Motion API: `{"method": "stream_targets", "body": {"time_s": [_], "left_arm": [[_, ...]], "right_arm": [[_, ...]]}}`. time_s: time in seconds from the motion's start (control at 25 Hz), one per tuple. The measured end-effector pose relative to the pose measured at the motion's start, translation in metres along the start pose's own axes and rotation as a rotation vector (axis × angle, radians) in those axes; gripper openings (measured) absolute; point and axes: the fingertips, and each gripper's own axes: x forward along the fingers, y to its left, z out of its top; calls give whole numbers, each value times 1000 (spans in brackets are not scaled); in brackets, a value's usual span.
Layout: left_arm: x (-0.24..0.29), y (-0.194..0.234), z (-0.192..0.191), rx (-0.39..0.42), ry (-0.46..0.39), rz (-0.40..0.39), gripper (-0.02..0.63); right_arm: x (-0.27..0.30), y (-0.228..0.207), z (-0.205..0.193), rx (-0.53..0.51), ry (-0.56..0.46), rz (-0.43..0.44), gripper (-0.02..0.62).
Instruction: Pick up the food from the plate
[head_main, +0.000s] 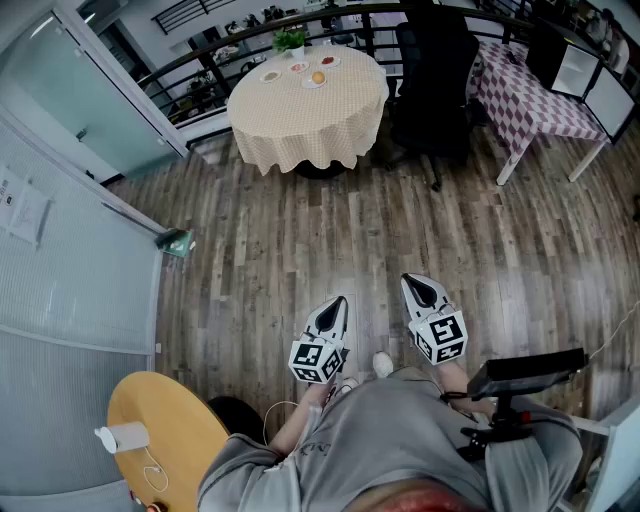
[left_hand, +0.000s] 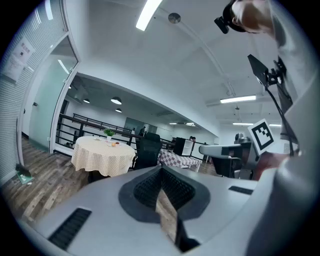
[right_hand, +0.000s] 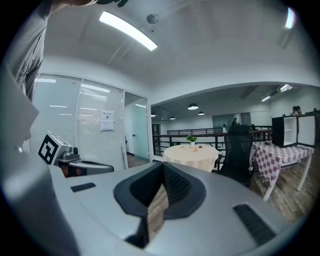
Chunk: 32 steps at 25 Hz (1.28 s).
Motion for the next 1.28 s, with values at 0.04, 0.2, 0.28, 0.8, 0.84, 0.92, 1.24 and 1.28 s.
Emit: {"method": "stream_targets", "body": {"time_s": [0.04,0.2,0.28,0.8,0.84,0.92,1.24,1.28], "left_arm": [[0,4,-1,-8,5,9,11],[5,1,-1,-13,13,13,11],[13,-8,-1,-6,20,13,11],[12,14,26,-20,-31,176,11],[13,19,32,-15,-47,190,11],[17,29,42,1,-62,204,11],[84,92,67,-15,-91,161,11],[103,100,69,-27,-82,141,11]], "right_arm": [[1,4,0,9,-8,-1,14],[0,7,-5,30,-20,0,14],[0,-1,-10,32,-10,7,14],[54,-26,-35,82,54,120,14],[61,-25,-32,82,46,126,14],[74,-24,-27,79,31,131,14],[139,-51,0,84,0,53,14],[148,-63,6,89,-3,23,14]]}}
